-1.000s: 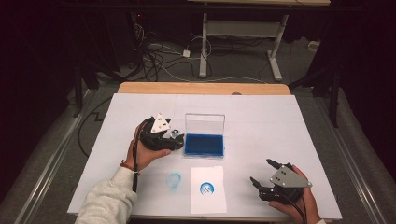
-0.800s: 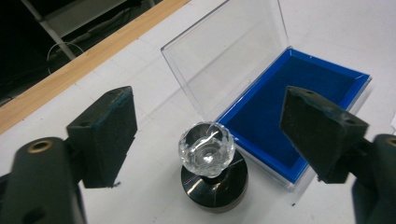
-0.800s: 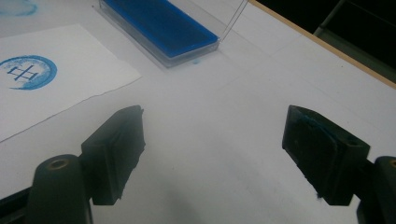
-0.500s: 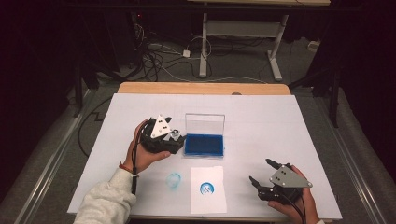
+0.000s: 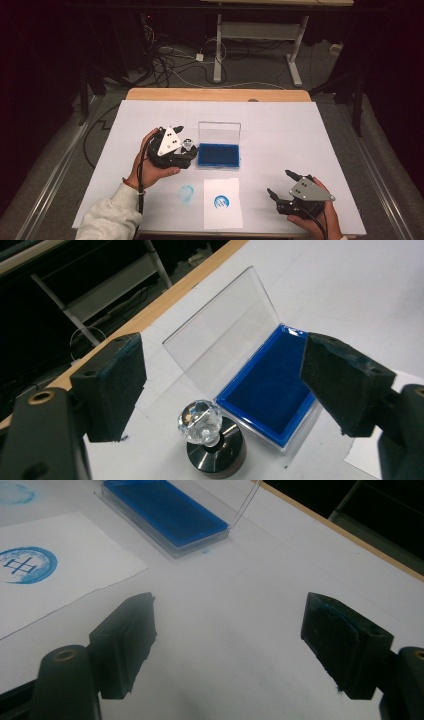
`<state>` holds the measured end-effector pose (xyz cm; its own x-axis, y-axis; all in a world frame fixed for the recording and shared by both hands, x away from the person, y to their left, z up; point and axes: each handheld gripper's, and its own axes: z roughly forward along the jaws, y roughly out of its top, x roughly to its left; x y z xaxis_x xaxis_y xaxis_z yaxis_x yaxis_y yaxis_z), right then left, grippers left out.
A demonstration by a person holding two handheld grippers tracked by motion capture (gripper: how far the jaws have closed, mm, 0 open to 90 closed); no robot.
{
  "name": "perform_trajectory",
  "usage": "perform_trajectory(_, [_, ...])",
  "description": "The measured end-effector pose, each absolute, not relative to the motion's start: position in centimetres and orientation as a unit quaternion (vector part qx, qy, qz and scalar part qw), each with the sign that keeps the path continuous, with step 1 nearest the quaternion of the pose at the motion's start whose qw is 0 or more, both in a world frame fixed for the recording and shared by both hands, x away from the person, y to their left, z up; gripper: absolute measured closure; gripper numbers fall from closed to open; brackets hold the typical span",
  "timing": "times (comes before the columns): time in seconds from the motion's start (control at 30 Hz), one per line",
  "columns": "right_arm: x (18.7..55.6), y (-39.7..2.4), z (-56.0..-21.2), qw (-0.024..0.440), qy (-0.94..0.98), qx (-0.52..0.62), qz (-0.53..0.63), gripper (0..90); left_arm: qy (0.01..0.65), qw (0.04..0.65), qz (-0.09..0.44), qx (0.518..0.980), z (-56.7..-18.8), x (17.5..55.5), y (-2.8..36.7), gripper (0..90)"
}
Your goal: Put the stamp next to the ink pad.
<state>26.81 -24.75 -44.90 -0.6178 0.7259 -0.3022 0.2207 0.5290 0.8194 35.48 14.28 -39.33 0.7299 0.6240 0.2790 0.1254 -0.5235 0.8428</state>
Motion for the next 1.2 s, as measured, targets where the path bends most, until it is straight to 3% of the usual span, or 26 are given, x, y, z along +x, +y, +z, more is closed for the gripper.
perform_trajectory(1.2, [26.5, -24.3, -44.6, 0.341, 0.81, 0.286, 0.382, 22.2, 0.189, 0.451, 0.322, 0.811, -39.3, 30.4, 15.2, 17.6])
